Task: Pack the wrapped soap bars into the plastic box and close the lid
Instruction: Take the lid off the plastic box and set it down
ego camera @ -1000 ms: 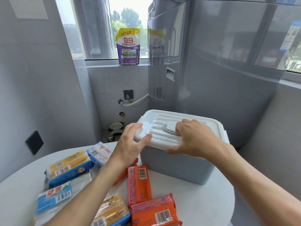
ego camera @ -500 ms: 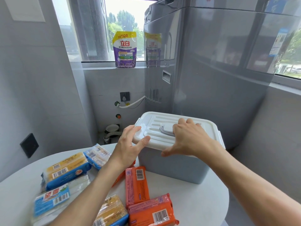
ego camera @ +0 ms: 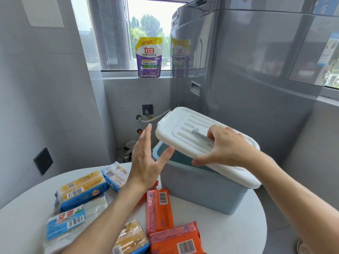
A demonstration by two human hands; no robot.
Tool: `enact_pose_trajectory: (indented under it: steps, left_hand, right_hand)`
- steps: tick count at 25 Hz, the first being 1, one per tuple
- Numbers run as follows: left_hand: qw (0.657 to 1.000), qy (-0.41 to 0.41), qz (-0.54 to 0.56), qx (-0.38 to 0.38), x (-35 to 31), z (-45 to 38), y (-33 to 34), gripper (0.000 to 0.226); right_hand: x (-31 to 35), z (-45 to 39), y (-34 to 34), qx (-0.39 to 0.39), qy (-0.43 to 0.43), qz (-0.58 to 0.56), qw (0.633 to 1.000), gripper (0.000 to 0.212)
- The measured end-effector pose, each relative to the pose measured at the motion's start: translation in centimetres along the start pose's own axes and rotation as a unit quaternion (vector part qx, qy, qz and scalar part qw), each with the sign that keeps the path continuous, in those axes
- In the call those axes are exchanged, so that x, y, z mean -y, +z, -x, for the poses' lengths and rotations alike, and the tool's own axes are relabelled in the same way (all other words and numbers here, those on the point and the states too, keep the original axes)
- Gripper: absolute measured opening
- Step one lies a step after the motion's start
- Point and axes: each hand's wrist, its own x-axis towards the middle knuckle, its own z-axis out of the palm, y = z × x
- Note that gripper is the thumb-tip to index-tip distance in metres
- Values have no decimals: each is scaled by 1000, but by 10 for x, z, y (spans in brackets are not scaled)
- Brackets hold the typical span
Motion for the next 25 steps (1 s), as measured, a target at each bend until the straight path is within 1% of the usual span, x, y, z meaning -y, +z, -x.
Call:
enact_pose_trajectory:
  steps: [1, 2, 3, 4, 5, 6, 8, 9, 10, 12, 14, 16, 19, 22, 25]
  left_hand:
    - [997, 60, -48, 4, -6, 2, -1, 87]
    - [985, 132, -99, 40, -14, 5, 2, 83]
    - [965, 190, -151, 105, -22, 8, 8, 77]
    - [936, 222, -208, 176, -29, 12, 19, 70]
    - [910, 234, -261, 222, -33, 17, 31, 60]
    - [902, 238, -284, 224, -35, 19, 42, 46]
    - [923, 231, -250, 181, -30, 15, 51, 18]
    - [932, 228, -233, 157, -28, 13, 50, 13]
    - [940, 223, -225, 130, -24, 9, 46, 13]
    - [948, 214, -230, 52, -23, -6, 34, 15]
    - [947, 190, -254, -41, -31, -23, 13, 15]
    - [930, 173, -304, -117, -39, -37, -10, 16]
    - [909, 142, -351, -174, -39, -45, -39, 17]
    - [913, 114, -343, -186, -28, -43, -50, 19]
    - [917, 129, -338, -169, -21, -37, -48, 19]
  right_hand:
    - [-5, 1, -9, -17, 13, -36, 999, 73]
    - [-11, 1, -17, -33, 26, -75, 996, 73]
    - [-19, 2, -25, -50, 39, -105, 992, 74]
    - [-28, 3, -31, -69, 52, -126, 988, 75]
    - [-35, 7, -35, -85, 66, -141, 984, 76]
    - [-42, 11, -37, -97, 78, -157, 980, 75]
    - [-56, 24, -40, -113, 89, -195, 970, 72]
    - [-64, 31, -43, -128, 90, -207, 966, 72]
    - [-73, 39, -48, -149, 90, -212, 962, 72]
    - [-90, 56, -60, -190, 101, -214, 953, 72]
    - [-103, 67, -63, -200, 124, -219, 947, 74]
    - [-109, 69, -50, -171, 153, -192, 954, 76]
    - [-97, 60, -2, -89, 158, -102, 978, 78]
    - [-73, 35, 60, 12, 115, -1, 993, 81]
    - [-51, 14, 109, 65, 90, 62, 992, 93]
